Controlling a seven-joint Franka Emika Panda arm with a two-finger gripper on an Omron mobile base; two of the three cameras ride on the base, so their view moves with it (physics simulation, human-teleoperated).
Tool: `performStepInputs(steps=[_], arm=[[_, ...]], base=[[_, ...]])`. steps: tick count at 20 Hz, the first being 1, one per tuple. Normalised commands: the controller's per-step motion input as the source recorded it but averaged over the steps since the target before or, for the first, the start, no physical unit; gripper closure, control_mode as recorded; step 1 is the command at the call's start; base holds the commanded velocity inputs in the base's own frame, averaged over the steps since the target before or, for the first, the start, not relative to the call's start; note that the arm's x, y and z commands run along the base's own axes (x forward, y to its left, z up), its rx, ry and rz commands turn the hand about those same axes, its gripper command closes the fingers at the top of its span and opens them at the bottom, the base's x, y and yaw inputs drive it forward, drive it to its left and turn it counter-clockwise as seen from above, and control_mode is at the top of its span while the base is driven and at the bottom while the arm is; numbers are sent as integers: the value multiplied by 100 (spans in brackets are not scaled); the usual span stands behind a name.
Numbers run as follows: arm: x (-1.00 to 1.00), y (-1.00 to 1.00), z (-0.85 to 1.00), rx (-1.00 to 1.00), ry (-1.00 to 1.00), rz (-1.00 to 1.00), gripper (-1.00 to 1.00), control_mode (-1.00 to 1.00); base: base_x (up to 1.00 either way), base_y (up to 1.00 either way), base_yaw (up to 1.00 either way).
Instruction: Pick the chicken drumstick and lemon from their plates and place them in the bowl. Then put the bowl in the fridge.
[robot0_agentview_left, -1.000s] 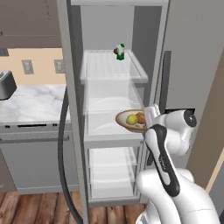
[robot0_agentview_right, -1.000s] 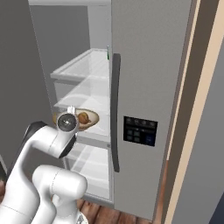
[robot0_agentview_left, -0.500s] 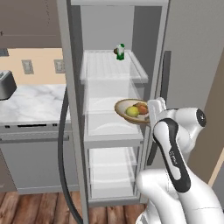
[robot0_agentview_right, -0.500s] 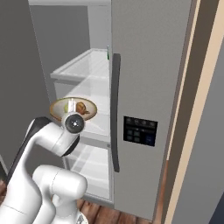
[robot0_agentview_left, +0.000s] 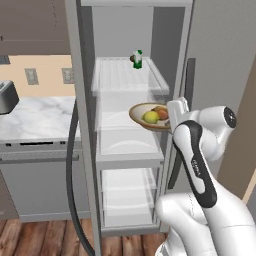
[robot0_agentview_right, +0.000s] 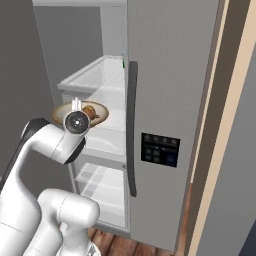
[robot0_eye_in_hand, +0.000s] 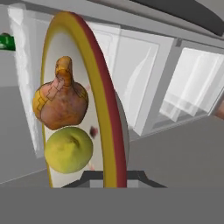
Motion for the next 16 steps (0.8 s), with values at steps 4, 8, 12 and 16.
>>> performStepInputs(steps=[4, 8, 12, 16], arm=[[0, 10, 37, -7, -4, -1, 100, -100], [0, 9, 39, -7, -14, 0, 100, -100], [0, 7, 43, -3, -19, 0, 100, -100], [2, 4, 41, -4, -14, 0, 100, -100]], base=[[0, 0, 0], [0, 0, 0], [0, 0, 0], [0, 0, 0]])
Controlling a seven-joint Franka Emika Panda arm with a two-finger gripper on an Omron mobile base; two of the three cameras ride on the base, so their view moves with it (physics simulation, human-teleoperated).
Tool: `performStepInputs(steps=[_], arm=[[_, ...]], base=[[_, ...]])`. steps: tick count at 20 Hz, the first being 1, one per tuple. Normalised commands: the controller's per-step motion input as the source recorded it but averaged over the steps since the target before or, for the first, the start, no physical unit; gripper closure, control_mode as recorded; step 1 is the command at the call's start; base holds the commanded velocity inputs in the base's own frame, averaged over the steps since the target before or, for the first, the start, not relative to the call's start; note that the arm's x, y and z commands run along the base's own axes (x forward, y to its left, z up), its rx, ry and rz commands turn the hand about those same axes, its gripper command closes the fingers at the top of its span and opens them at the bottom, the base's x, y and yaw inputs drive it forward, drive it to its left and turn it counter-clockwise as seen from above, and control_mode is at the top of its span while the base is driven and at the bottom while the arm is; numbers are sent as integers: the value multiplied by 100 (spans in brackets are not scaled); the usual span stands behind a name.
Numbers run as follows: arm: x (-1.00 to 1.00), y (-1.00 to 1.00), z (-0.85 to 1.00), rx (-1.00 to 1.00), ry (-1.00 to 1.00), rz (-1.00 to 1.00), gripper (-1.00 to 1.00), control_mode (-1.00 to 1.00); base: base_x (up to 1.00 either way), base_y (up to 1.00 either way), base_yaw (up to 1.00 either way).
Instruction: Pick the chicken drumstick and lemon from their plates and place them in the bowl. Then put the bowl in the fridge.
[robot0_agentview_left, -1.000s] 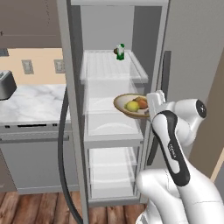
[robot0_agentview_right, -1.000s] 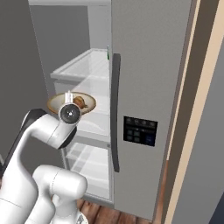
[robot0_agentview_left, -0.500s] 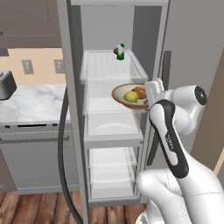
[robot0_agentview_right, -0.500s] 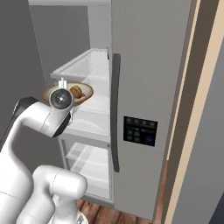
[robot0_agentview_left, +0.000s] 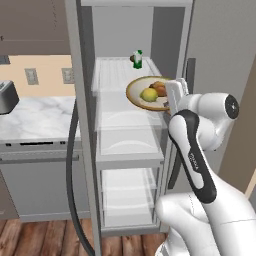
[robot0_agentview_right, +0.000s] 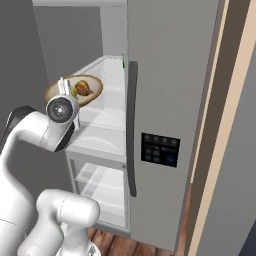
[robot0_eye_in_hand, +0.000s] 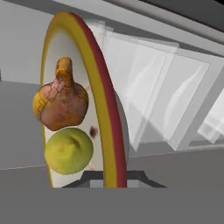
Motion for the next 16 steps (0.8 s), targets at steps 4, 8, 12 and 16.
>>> performStepInputs(steps=[4, 8, 12, 16], arm=[[8, 0, 45, -7, -8, 0, 100, -100], [5, 0, 51, -15, 6, -1, 100, -100], [12, 0, 46, -16, 19, -2, 100, -100], [22, 1, 34, -11, 30, -1, 100, -100]], base=[[0, 0, 0], [0, 0, 0], [0, 0, 0], [0, 0, 0]])
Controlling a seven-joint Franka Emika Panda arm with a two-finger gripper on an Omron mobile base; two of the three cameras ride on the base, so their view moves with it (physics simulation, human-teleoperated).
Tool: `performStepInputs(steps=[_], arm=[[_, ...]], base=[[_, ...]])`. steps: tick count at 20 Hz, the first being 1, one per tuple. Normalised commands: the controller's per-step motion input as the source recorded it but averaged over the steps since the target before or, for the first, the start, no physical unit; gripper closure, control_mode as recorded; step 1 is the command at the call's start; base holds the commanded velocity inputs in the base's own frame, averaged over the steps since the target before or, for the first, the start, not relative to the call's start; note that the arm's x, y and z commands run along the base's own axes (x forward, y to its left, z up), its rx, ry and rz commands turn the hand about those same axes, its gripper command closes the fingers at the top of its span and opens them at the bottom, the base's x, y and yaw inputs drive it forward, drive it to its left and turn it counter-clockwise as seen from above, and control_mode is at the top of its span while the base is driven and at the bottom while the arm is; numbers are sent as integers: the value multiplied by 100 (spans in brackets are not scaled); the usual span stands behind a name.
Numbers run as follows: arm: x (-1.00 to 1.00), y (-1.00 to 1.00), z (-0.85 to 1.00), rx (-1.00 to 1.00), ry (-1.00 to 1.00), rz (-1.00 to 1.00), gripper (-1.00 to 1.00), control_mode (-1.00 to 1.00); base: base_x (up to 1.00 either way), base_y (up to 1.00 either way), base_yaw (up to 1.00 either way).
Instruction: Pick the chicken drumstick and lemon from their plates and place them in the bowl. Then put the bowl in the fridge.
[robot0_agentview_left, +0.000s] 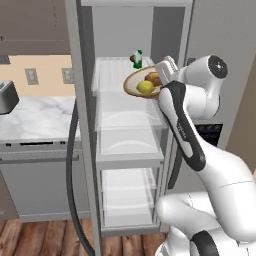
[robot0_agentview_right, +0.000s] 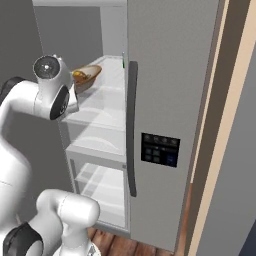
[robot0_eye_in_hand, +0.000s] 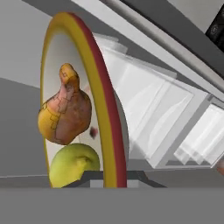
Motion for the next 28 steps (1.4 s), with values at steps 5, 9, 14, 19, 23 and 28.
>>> performStepInputs(steps=[5, 9, 14, 19, 23, 28], arm=[[24, 2, 24, -2, 28, 0, 100, -100], [18, 2, 13, 0, 11, 0, 100, -100], [10, 2, 3, 1, 0, 0, 100, -100], [8, 1, 0, 5, 0, -2, 100, -100], [5, 1, -2, 12, -3, -3, 100, -100], [4, 3, -5, 13, -3, -5, 100, -100]], base=[[0, 0, 0], [0, 0, 0], [0, 0, 0], [0, 0, 0], [0, 0, 0], [0, 0, 0]])
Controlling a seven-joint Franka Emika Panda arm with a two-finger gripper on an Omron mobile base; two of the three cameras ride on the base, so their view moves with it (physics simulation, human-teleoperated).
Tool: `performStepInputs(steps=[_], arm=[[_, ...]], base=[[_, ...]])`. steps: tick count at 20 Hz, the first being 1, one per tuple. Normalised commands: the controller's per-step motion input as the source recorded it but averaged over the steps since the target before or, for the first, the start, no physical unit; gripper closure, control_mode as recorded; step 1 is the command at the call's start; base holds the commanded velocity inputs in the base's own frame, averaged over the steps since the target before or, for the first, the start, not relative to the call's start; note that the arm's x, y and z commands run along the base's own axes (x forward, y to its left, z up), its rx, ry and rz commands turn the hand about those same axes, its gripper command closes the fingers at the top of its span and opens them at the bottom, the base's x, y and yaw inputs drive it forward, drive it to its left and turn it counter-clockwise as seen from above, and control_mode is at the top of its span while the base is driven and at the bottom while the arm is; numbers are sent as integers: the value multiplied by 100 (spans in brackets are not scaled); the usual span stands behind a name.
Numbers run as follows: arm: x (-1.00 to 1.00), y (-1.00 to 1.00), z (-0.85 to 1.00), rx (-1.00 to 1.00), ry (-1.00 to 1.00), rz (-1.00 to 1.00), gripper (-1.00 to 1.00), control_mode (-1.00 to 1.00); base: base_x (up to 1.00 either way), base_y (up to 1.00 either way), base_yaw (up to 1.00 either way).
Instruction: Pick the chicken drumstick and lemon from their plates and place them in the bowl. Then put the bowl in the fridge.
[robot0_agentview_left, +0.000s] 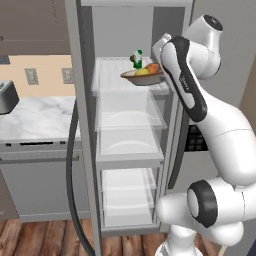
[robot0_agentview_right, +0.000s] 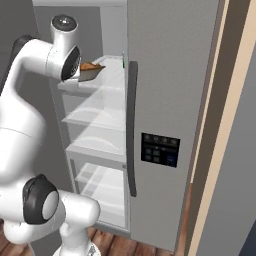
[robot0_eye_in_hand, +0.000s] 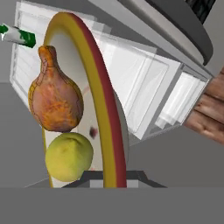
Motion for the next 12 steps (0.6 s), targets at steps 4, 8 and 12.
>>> performStepInputs(steps=[4, 8, 12], arm=[[2, 4, -13, 10, -7, -2, 100, -100], [4, 10, -21, 2, -5, -1, 100, -100], [19, 14, -19, 0, -1, 0, 100, -100]], base=[[0, 0, 0], [0, 0, 0], [0, 0, 0]])
